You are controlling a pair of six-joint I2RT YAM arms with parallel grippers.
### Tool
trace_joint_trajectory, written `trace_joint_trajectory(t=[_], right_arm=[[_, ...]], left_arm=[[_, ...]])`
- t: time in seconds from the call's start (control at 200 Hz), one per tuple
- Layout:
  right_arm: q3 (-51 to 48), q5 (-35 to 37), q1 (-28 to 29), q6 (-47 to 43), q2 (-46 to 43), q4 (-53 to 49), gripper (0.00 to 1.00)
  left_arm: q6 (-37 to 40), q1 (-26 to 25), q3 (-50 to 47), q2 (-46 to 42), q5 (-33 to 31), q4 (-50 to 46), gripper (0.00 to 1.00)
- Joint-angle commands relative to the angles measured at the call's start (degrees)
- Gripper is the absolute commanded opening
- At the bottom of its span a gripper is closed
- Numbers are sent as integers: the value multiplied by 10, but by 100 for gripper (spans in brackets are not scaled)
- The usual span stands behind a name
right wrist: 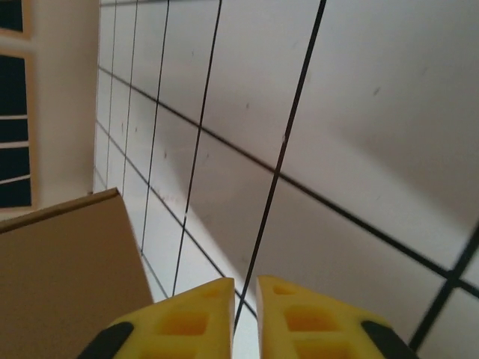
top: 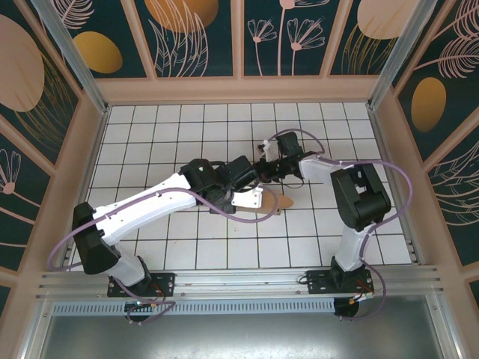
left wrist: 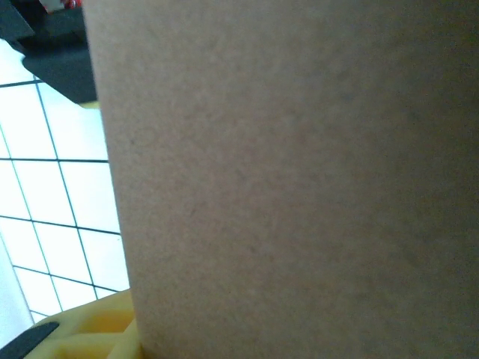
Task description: Fold the paper box
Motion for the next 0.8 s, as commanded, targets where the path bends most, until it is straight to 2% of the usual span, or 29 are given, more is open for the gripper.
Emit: trace_joint_trajectory(t=[0.0,0.245,0.415,0.591,0.796], right_arm=[[38,-66,21,-57,26,-30,11],[57,-89,68,-89,82,-56,8],[57,-92,72,-96,97,-57,4],[60,-85,69,-99,103,-63,7],[52,-33,63,-88,70,-58,14]], left_arm=[[-5,-1,22,27,30,-12,42],[-22,3,23,75,39,13,43],[-30,25,33,112,46,33,48],[-38,42,24,125,48,66,63],[-63,43,-23,110,67,107,67]])
